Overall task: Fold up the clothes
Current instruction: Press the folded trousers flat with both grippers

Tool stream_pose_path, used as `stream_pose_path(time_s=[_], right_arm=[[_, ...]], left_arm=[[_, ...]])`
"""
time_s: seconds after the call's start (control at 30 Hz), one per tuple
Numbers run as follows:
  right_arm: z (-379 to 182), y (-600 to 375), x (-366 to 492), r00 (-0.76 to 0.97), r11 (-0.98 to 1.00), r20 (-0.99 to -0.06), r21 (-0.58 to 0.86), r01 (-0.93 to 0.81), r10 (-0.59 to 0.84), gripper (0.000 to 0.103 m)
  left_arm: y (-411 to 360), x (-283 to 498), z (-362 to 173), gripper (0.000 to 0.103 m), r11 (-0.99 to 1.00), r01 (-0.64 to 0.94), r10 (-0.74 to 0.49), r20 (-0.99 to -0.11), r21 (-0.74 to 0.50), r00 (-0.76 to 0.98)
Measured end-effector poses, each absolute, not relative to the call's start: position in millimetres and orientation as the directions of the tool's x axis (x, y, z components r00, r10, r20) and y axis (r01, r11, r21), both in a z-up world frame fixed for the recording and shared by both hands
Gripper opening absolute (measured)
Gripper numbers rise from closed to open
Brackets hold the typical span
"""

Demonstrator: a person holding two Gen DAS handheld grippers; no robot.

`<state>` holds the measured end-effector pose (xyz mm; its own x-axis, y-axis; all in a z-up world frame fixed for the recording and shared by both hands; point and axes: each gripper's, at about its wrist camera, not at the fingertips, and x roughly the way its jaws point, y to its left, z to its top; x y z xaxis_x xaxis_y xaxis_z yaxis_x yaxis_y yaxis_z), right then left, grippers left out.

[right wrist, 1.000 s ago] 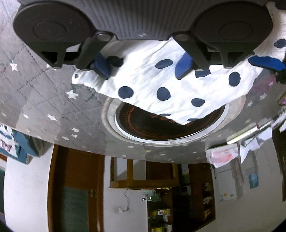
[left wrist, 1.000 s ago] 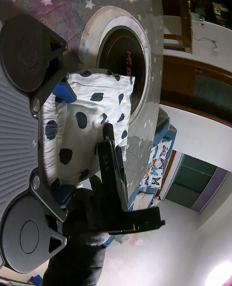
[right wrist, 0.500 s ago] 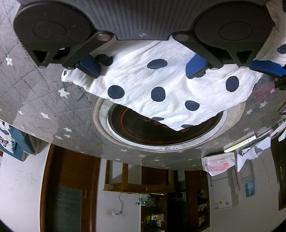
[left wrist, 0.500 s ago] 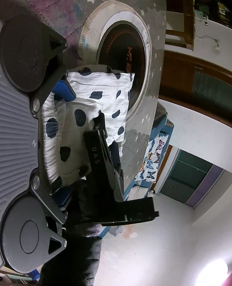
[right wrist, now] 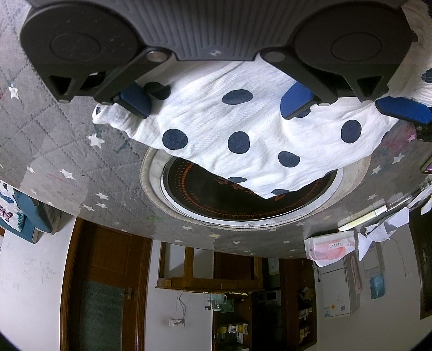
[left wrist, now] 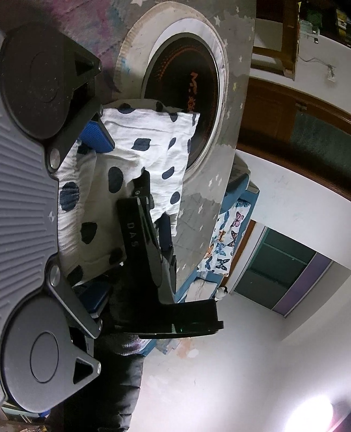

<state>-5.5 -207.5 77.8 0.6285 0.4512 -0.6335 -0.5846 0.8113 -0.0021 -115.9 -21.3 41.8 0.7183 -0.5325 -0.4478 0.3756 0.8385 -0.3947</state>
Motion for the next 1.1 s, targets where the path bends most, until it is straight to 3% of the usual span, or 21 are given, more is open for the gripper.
stream_pose_path(time_s=[0.47,0.87,1.1], right_arm=[[78.5,-205.8,-5.5,0.626,0.811,-0.637,-0.003,-0.585,0.449,0.103],[104.2,-189.2,7.5,0.61,0.825,-0.662,0.023,-0.565,0.436,0.103],[93.3,-170.9,23.8,0.55,0.82,-0.731,0.023,-0.572,0.404,0.102]], left_arm=[[-11.5,-119.5,51.9,0.103,0.853,0.352,-0.502,-0.42,-0.385,0.756],[-12.3,-115.4,45.1,0.103,0.865,0.336,-0.487,-0.457,-0.374,0.745],[-14.3,-115.7,42.3,0.103,0.869,0.338,-0.483,-0.475,-0.36,0.736]])
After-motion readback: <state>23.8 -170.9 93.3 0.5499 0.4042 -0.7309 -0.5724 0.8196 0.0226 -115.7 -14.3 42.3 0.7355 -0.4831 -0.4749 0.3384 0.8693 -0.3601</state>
